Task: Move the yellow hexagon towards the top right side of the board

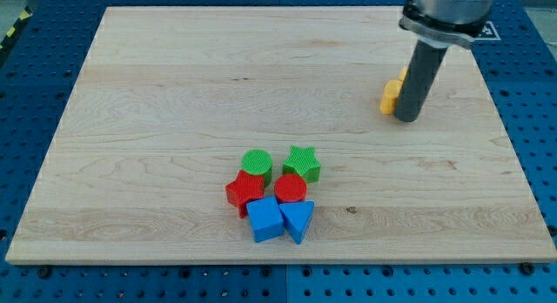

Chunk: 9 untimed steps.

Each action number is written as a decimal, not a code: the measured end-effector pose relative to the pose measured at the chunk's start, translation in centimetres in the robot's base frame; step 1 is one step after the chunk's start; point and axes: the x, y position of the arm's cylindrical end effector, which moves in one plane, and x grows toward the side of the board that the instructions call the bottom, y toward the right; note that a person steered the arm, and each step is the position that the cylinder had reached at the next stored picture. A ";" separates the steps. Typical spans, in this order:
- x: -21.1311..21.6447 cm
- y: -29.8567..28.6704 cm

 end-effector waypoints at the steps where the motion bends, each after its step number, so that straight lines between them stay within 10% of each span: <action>1: -2.6 0.1; 9: -15.0 5.4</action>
